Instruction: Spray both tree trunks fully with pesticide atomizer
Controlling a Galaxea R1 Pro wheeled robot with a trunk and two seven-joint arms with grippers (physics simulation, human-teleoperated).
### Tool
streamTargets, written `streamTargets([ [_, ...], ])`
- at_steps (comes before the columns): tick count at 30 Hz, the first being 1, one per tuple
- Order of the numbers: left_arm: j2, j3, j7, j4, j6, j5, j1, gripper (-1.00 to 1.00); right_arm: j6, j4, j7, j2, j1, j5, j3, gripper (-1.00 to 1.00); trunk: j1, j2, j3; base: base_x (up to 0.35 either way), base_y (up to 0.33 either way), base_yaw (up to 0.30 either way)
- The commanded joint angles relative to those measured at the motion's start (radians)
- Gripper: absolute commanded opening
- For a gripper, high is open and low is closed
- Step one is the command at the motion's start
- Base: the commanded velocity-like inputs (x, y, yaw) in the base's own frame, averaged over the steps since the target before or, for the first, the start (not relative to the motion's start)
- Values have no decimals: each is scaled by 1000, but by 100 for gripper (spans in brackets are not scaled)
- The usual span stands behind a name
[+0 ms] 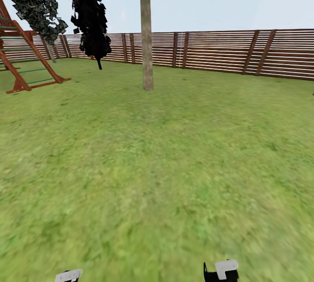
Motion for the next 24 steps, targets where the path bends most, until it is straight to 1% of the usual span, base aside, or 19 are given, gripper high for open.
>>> streamTargets([
  [1, 0, -7, -4, 1, -3, 11, -1, -100, 1, 1, -10, 0, -1, 5, 7, 100, 0, 0, -1, 338, 0, 0],
  [24, 0, -7, -4, 1, -3, 11, -1, -100, 1, 1, -10, 0, -1, 5, 7, 100, 0, 0, -1, 338, 0, 0],
])
